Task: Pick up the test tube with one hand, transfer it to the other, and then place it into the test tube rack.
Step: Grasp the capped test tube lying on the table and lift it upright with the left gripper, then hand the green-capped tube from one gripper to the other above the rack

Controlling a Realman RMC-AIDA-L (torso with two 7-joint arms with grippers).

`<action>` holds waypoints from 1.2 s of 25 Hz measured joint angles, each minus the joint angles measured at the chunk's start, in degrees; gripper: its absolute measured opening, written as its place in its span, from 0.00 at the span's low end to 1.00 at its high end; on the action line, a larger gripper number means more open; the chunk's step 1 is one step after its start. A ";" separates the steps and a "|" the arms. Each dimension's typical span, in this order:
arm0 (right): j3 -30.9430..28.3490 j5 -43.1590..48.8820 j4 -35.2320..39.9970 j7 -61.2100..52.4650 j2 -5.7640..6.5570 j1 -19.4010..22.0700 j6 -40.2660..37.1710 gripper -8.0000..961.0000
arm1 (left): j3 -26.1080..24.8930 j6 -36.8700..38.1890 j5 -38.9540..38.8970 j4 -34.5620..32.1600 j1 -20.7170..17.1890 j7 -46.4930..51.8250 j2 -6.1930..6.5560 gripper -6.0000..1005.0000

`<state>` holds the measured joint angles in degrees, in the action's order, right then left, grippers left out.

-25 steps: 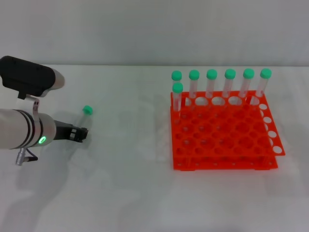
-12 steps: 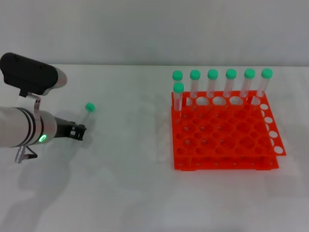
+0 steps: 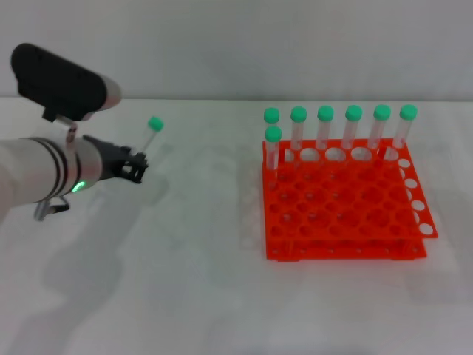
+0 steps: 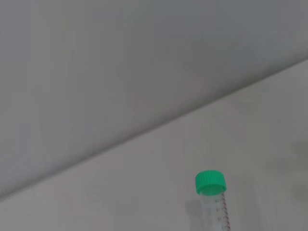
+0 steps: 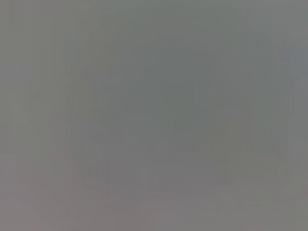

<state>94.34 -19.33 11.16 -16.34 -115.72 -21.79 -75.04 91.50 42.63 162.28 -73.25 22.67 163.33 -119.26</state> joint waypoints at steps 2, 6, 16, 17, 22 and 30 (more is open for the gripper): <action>1.38 0.06 0.00 -2.71 0.34 0.11 -1.18 0.91 | 1.66 -1.96 0.03 -0.92 -0.23 -0.50 0.00 0.19; 4.95 1.19 0.00 -10.40 1.38 0.65 -4.41 0.91 | 3.67 -5.71 0.03 -1.93 -0.44 -2.41 0.00 0.19; 5.52 14.27 0.01 -28.21 4.48 -0.13 -7.62 0.91 | 10.31 -18.28 0.05 -1.99 -0.61 -9.15 0.00 0.20; 5.53 15.71 0.00 -29.74 4.69 -0.41 -7.81 0.91 | 10.88 -18.94 0.05 -1.91 -0.56 -9.72 0.00 0.20; 5.54 20.26 0.01 -36.15 5.41 -1.58 -8.42 0.91 | 14.76 -25.56 0.02 -1.63 -1.71 -12.61 -0.07 0.20; 5.66 24.07 0.00 -42.13 5.49 -3.16 -8.29 0.91 | 19.32 -31.33 -0.04 -1.67 -3.16 -15.53 -0.09 0.20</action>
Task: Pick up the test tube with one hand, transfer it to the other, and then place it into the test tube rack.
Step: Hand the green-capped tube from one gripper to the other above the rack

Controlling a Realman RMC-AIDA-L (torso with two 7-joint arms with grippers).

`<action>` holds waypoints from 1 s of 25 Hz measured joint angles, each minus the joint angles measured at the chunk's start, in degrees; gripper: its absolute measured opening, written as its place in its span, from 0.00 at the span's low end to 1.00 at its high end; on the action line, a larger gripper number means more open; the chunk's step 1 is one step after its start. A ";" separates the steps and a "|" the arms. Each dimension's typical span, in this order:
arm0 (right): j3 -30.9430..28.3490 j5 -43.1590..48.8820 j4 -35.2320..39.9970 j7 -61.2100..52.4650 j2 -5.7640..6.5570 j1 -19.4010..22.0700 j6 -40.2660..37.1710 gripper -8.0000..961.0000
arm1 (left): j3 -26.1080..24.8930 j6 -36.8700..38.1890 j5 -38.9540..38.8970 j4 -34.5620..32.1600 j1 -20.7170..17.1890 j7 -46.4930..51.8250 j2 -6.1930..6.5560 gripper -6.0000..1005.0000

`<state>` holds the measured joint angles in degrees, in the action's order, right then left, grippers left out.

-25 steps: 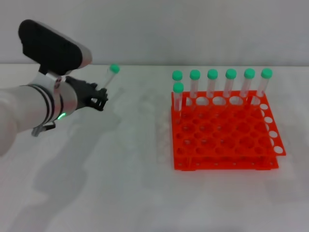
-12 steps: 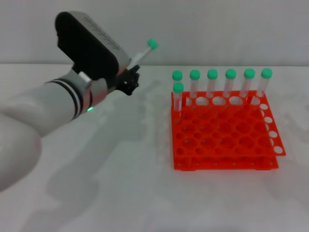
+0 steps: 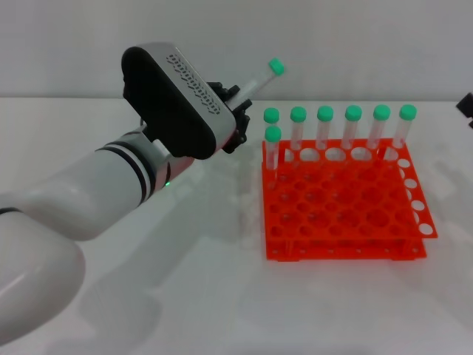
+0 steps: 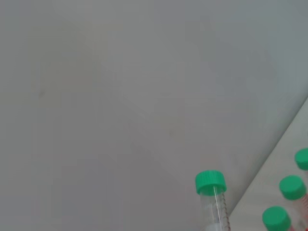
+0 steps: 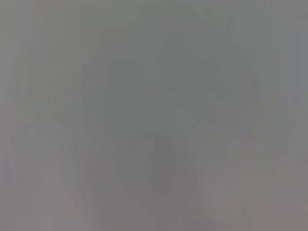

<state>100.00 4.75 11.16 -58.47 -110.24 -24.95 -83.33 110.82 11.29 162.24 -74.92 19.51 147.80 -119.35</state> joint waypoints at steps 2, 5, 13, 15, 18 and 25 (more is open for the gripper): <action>0.01 1.53 0.00 -0.61 -0.02 -0.56 -0.14 0.91 | 0.98 -0.92 0.00 -0.22 -0.26 -0.26 0.00 0.20; 0.02 3.83 0.61 -0.84 -0.31 -1.16 -0.50 0.91 | 2.75 -3.13 -0.01 -0.17 -0.28 -1.01 0.00 0.20; 0.06 10.78 4.39 -2.36 -0.99 -2.55 -0.56 0.91 | 6.00 -7.74 -0.04 0.39 0.02 -2.63 0.02 0.20; 0.09 11.30 4.45 -2.50 -1.37 -2.98 -0.38 0.91 | 7.40 -9.47 -0.04 0.67 -0.10 -3.42 0.02 0.20; 0.05 11.57 4.47 -2.54 -2.08 -3.55 0.04 0.91 | 8.59 -10.83 -0.25 0.72 -0.47 -4.35 -0.03 0.20; 0.09 11.62 4.45 -2.06 -3.63 -4.97 2.14 0.91 | 10.32 -12.44 -0.53 0.53 -0.63 -4.18 -0.09 0.20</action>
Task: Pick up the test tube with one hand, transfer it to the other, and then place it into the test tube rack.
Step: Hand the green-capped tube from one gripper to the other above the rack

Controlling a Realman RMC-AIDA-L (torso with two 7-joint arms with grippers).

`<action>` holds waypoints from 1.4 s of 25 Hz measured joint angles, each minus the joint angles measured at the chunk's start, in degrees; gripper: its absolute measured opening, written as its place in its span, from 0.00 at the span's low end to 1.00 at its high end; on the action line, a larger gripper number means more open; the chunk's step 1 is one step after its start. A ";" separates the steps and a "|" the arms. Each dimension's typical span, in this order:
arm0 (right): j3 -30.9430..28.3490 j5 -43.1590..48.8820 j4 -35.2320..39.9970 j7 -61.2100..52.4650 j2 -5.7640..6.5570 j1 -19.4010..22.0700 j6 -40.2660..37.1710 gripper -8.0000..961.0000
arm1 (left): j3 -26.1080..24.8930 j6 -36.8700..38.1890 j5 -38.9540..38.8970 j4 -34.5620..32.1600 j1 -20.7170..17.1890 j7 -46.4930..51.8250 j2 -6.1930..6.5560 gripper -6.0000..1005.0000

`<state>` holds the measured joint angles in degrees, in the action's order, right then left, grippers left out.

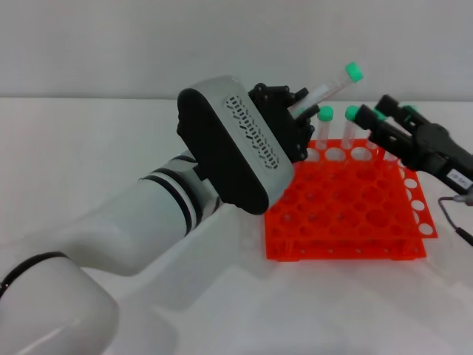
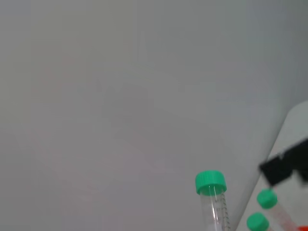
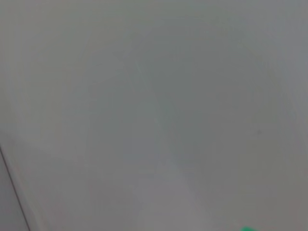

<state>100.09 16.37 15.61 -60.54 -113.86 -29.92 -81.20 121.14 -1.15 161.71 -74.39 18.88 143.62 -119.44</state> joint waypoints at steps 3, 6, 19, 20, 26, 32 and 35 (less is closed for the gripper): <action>0.02 0.03 -0.02 0.06 -0.73 -0.38 1.91 0.91 | 0.80 -0.96 0.00 0.03 -0.07 0.03 0.00 0.20; 0.09 0.05 -0.03 0.10 -0.99 -0.46 2.25 0.91 | 1.33 -1.20 0.00 0.03 -0.07 0.05 0.00 0.20; 0.50 0.07 1.32 0.19 -1.50 -0.61 3.08 0.91 | 4.10 -3.26 -0.04 1.00 -0.17 0.06 0.00 0.20; 0.58 0.07 1.33 0.21 -1.56 -0.63 3.10 0.91 | 4.33 -3.42 -0.05 1.02 -0.17 0.06 0.00 0.20; 1.32 0.06 1.36 0.25 -1.79 -0.64 3.12 0.91 | 5.15 -3.92 -0.08 1.06 0.11 0.08 0.00 0.20; 0.97 -0.30 1.36 0.61 -1.81 -0.05 2.79 0.89 | 5.27 -3.92 -0.17 1.16 -0.07 0.48 0.03 0.20; 1.02 -0.26 1.39 1.07 -1.80 -0.18 2.86 0.86 | 5.60 -3.91 -0.18 1.39 0.02 0.64 0.07 0.20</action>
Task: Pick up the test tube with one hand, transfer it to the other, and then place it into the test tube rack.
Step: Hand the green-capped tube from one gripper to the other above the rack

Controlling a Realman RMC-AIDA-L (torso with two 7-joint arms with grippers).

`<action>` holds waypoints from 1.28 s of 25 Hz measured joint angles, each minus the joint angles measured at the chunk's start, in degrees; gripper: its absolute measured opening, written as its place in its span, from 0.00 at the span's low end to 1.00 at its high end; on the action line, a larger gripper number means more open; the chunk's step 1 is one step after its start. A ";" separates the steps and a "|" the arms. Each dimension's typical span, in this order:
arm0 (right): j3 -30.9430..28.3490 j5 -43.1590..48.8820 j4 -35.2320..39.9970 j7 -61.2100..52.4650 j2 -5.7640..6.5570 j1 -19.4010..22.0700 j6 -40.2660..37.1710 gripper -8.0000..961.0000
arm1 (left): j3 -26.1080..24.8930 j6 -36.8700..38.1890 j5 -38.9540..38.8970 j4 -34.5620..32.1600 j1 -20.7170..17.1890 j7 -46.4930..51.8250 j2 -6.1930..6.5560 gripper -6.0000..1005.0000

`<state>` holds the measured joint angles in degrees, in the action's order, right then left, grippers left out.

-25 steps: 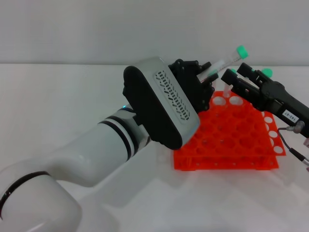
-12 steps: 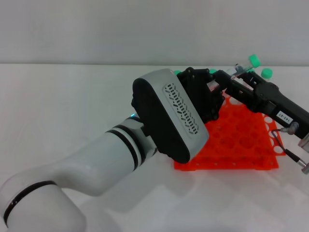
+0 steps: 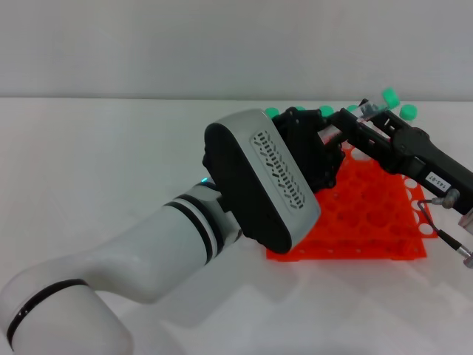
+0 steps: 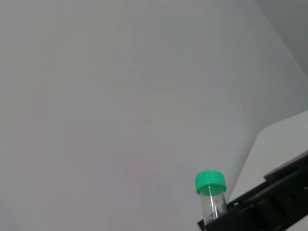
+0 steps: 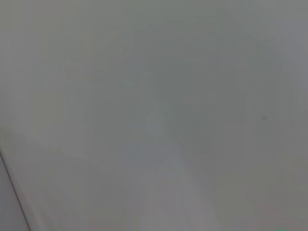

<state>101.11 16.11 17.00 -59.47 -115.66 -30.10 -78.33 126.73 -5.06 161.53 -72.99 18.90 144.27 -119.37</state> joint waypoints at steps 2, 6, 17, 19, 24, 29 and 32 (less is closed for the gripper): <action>0.31 0.15 0.01 0.38 0.00 -0.32 0.22 0.84 | 0.37 0.00 -0.15 0.39 0.31 0.04 -0.02 0.20; 1.08 0.27 0.03 1.24 0.01 -0.82 0.29 0.80 | 1.14 -0.01 -0.90 0.84 0.97 0.05 -0.05 0.20; 0.70 0.08 0.06 5.23 0.09 0.70 -1.82 0.49 | 1.01 -0.06 -1.31 1.22 0.94 0.05 -0.07 0.20; 0.69 -0.06 0.06 5.46 0.09 0.81 -2.06 0.47 | 0.99 -0.06 -1.31 1.21 0.91 0.05 -0.08 0.20; 0.61 -0.14 0.05 6.10 0.10 0.94 -2.84 0.42 | 1.08 -0.37 -1.31 1.21 0.87 0.05 -0.15 0.20; 0.51 -0.34 0.04 6.87 0.09 1.29 -3.78 0.36 | 1.24 -0.67 -1.32 1.19 0.78 0.07 -0.17 0.20; 0.45 -0.40 0.04 7.25 0.02 1.44 -4.08 0.34 | 1.25 -0.73 -1.37 1.20 0.72 0.08 -0.17 0.20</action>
<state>101.56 15.70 17.04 -52.21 -115.65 -28.66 -82.42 127.98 -5.79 160.16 -71.79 19.62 144.35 -119.54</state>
